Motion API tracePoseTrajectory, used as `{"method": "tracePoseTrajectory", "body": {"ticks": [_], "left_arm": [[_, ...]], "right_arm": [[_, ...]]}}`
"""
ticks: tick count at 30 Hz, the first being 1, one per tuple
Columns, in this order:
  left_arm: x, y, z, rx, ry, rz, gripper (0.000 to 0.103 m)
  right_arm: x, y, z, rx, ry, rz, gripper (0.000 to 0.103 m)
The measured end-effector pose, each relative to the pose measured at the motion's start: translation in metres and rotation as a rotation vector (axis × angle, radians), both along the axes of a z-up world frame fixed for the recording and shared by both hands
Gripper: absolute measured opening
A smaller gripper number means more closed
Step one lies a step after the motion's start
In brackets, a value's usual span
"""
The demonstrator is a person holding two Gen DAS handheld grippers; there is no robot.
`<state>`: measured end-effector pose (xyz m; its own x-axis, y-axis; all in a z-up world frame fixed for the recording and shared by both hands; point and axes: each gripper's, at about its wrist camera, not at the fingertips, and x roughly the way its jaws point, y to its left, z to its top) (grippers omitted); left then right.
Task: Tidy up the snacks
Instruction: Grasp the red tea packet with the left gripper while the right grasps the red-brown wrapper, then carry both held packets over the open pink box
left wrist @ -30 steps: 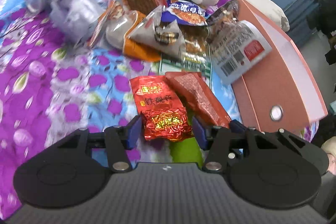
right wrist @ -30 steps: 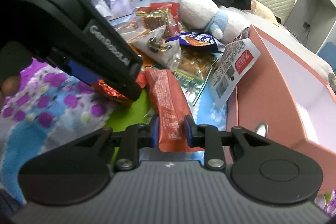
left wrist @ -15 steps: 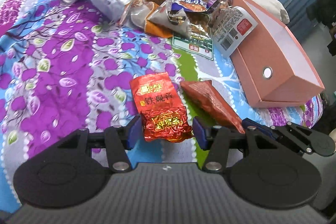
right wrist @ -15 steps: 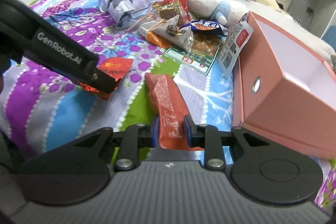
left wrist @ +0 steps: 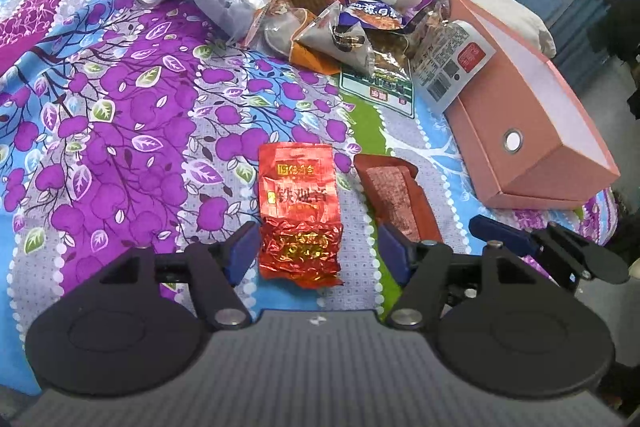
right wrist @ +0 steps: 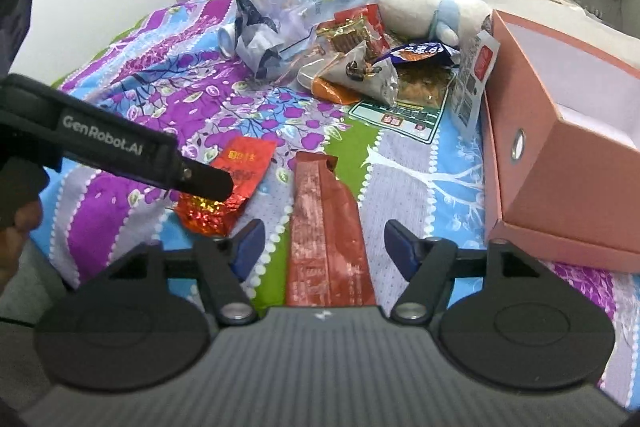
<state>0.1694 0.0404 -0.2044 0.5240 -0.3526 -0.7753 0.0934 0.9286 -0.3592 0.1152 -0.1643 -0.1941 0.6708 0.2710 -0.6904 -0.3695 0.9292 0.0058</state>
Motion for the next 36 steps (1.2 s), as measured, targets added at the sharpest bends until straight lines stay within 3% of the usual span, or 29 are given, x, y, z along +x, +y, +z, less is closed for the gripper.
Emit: {"method": "tracePoseTrajectory", "body": {"ticks": [11, 14, 18, 24, 27, 36], "left_arm": [[0.003, -0.005, -0.015, 0.028, 0.018, -0.011, 0.07], [0.003, -0.009, -0.016, 0.043, 0.012, -0.025, 0.07], [0.005, -0.013, -0.018, 0.073, 0.005, -0.039, 0.07], [0.008, -0.02, -0.02, 0.111, -0.009, -0.043, 0.068], [0.008, -0.024, -0.02, 0.141, -0.017, -0.048, 0.059], [0.006, -0.025, -0.003, 0.116, -0.046, -0.025, 0.057]], "right_arm": [[0.013, 0.013, -0.027, -0.076, -0.004, 0.039, 0.067], [0.014, 0.013, -0.031, -0.072, 0.015, 0.041, 0.059], [0.013, 0.013, -0.029, -0.074, 0.018, 0.039, 0.052], [0.008, 0.006, -0.025, -0.072, 0.03, -0.005, 0.05], [0.008, 0.001, -0.022, -0.055, 0.041, -0.036, 0.05], [0.012, -0.01, -0.006, 0.0, 0.054, -0.09, 0.048]]}}
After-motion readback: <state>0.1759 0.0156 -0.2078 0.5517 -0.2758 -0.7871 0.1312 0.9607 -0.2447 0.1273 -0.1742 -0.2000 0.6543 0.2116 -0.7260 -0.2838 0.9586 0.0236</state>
